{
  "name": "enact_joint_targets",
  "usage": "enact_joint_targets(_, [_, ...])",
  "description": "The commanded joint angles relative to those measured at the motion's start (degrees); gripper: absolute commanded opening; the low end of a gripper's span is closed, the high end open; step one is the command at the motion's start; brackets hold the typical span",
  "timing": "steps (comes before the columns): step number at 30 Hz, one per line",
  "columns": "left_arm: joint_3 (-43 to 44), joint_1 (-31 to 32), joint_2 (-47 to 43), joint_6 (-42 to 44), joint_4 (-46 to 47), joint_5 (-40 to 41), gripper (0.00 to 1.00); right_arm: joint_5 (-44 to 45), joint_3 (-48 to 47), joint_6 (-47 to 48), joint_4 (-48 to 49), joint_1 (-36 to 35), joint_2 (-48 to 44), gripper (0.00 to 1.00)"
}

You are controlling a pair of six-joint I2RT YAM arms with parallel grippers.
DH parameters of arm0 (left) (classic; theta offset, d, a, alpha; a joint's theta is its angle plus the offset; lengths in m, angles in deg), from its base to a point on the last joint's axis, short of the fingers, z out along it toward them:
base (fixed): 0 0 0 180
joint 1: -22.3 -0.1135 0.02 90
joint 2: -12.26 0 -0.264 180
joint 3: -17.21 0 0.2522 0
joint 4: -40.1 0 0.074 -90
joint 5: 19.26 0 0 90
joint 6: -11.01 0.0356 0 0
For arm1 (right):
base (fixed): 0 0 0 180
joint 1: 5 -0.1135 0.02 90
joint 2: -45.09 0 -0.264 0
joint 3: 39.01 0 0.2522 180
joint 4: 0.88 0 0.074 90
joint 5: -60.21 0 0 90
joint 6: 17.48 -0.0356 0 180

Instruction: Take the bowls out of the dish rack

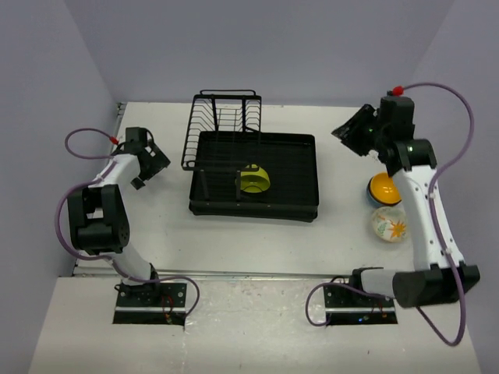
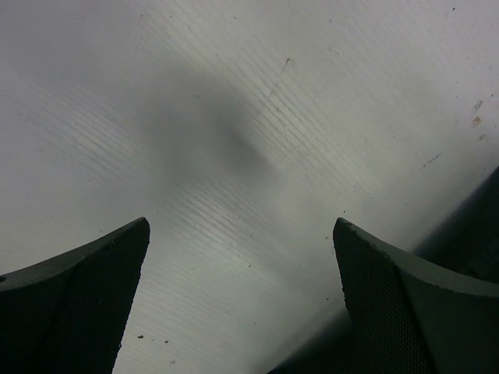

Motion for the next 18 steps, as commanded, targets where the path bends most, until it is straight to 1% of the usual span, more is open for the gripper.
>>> enact_joint_targets(1, [-0.16,-0.46,-3.23,0.13,-0.89,1.43,1.00,-20.32,25.02,-34.93,38.80,-0.27,-16.02,0.42])
enact_joint_targets(2, [-0.16,-0.46,-3.76,0.13,-1.16,1.43,1.00,-16.30,33.27,-43.29,48.85,-3.59,-19.67,0.41])
enact_joint_targets(3, [-0.16,-0.46,-4.11,0.13,-1.25,1.51,1.00,-10.52,39.27,-55.30,55.39,-6.40,-22.49,0.41])
enact_joint_targets(4, [-0.16,-0.46,-4.29,0.04,-1.51,1.43,1.00,-5.59,44.90,-57.85,58.76,-8.52,-24.09,0.40])
enact_joint_targets(5, [-0.07,-0.46,-4.81,-0.05,-1.68,1.43,1.00,-2.93,44.96,-58.58,57.92,-10.46,-23.23,0.40])
enact_joint_targets(7, [-0.07,-0.46,-5.43,-0.05,-1.77,1.08,1.00,-3.78,42.78,-58.06,56.25,-12.48,-19.12,0.40])
enact_joint_targets(10, [-0.59,-0.37,-6.05,0.04,-1.86,1.08,1.00,-4.75,41.54,-59.02,58.70,-15.12,-14.89,0.40])
enact_joint_targets(11, [-0.77,-0.46,-6.22,0.04,-1.78,0.99,1.00,-4.14,40.83,-59.20,58.27,-17.57,-13.74,0.40])
enact_joint_targets(12, [-1.12,-0.46,-6.31,-0.05,-1.86,0.99,1.00,-1.18,40.48,-58.68,58.53,-18.99,-12.25,0.40])
enact_joint_targets(14, [-2.00,-0.46,-6.66,0.22,-1.78,0.99,1.00,0.34,38.37,-58.76,56.96,-21.97,-9.97,0.40])
enact_joint_targets(15, [-2.52,-0.46,-6.66,0.22,-1.77,1.07,1.00,2.35,37.58,-60.41,55.73,-23.03,-8.04,0.40])
enact_joint_targets(16, [-2.70,-0.46,-6.84,0.13,-1.69,1.08,1.00,4.20,37.66,-61.39,55.28,-25.57,-7.41,0.40])
enact_joint_targets(17, [-2.97,-0.46,-6.93,0.13,-1.60,1.08,1.00,8.31,37.23,-62.27,55.01,-26.81,-6.53,0.40])
enact_joint_targets(18, [-3.23,-0.37,-7.10,0.13,-1.60,1.08,1.00,9.74,36.44,-62.54,53.27,-28.04,-5.74,0.40])
